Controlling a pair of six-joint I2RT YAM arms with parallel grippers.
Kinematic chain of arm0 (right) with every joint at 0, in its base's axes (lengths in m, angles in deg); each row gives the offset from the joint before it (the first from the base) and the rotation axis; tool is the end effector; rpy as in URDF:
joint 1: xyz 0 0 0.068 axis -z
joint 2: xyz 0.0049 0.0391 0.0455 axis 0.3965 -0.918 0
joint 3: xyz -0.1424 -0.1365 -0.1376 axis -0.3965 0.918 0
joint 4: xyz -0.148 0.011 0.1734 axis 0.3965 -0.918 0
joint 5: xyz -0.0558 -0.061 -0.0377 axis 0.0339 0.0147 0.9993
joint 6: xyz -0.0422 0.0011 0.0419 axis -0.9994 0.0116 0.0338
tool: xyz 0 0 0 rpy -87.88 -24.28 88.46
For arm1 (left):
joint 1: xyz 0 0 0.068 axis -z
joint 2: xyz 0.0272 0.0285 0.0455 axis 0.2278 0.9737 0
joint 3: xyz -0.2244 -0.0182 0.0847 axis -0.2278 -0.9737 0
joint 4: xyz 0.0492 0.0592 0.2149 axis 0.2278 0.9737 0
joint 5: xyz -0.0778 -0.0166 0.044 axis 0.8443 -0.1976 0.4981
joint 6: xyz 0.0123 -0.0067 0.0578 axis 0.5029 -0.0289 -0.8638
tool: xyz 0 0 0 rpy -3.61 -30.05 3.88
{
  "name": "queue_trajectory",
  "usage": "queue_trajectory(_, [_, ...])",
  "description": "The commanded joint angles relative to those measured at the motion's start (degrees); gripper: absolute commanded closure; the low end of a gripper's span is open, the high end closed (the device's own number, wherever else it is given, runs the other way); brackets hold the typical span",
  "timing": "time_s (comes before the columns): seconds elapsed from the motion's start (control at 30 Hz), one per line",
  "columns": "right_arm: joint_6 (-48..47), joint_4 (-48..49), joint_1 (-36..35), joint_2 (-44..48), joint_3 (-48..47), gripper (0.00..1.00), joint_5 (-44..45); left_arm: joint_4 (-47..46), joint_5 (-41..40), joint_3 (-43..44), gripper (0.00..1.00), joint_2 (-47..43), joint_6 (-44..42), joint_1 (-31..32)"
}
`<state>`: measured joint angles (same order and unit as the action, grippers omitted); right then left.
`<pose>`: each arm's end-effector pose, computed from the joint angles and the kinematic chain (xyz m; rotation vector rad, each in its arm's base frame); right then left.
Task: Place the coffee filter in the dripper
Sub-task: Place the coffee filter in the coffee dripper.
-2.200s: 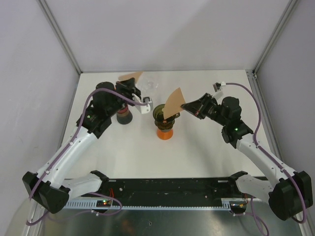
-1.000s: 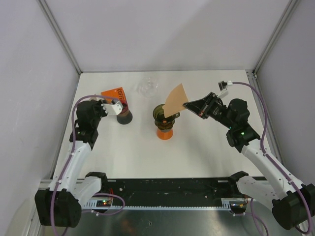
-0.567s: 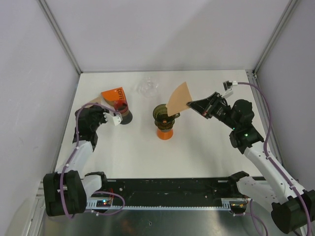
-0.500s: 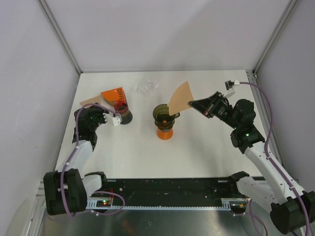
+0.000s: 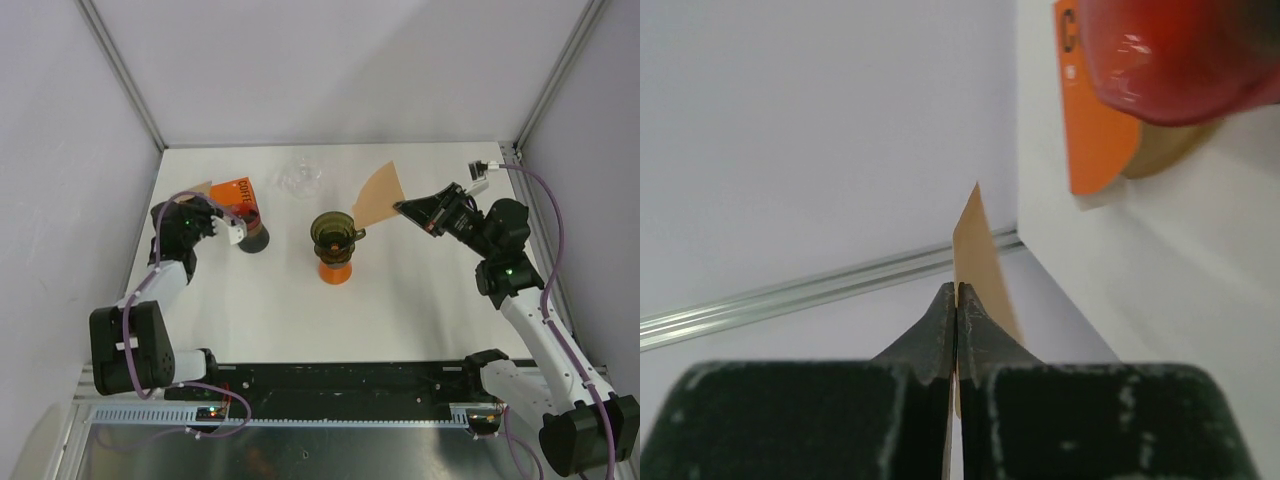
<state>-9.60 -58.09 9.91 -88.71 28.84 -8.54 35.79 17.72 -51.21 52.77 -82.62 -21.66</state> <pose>0.1924 0.0702 0.3359 0.1195 1.7061 1.3547 0.2649 0.0227 0.2112 1.5761 1.2117 0.8644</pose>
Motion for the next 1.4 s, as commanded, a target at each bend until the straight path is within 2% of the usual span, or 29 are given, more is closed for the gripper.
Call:
queue_trajectory(0.0, [-0.43, 2.2, 0.64, 0.68, -2.59, 1.0, -1.24, -6.09, -0.33, 3.29, 1.0, 3.28, 1.9, 1.63])
queue_trajectory(0.17, [0.39, 1.45, 1.01, 1.06, -2.66, 1.0, -0.26, -10.3, -2.37, 9.49, 1.0, 10.86, 8.51, 2.41])
queue_trajectory(0.4, [0.27, -0.9, 1.11, 2.22, -2.59, 1.0, 2.87, -10.57, -2.14, 14.21, 1.0, 15.38, 14.82, 4.67])
queue_trajectory(0.7, [0.0, -2.58, 1.15, 3.36, -2.66, 1.0, 3.87, -8.34, -3.44, 11.74, 1.0, 16.24, 15.28, 7.29])
queue_trajectory(0.83, [0.04, -2.49, 1.23, 3.54, -2.64, 1.0, 3.68, -5.73, -6.98, 15.16, 1.0, 18.82, 17.45, 7.59])
queue_trajectory(0.93, [-0.18, -2.86, 1.26, 3.72, -2.64, 1.0, 3.58, -2.27, -6.61, 16.85, 1.0, 19.1, 19.01, 7.65])
queue_trajectory(1.27, [-0.36, -3.02, 1.33, 3.7, -2.59, 1.0, 3.5, 1.9, -7.4, 14.6, 1.0, 18.85, 17.79, 7.96])
queue_trajectory(1.37, [-0.54, -3.4, 1.43, 3.67, -2.64, 1.0, 3.61, 2.81, -7.54, 15.03, 0.93, 18.82, 17.89, 7.96])
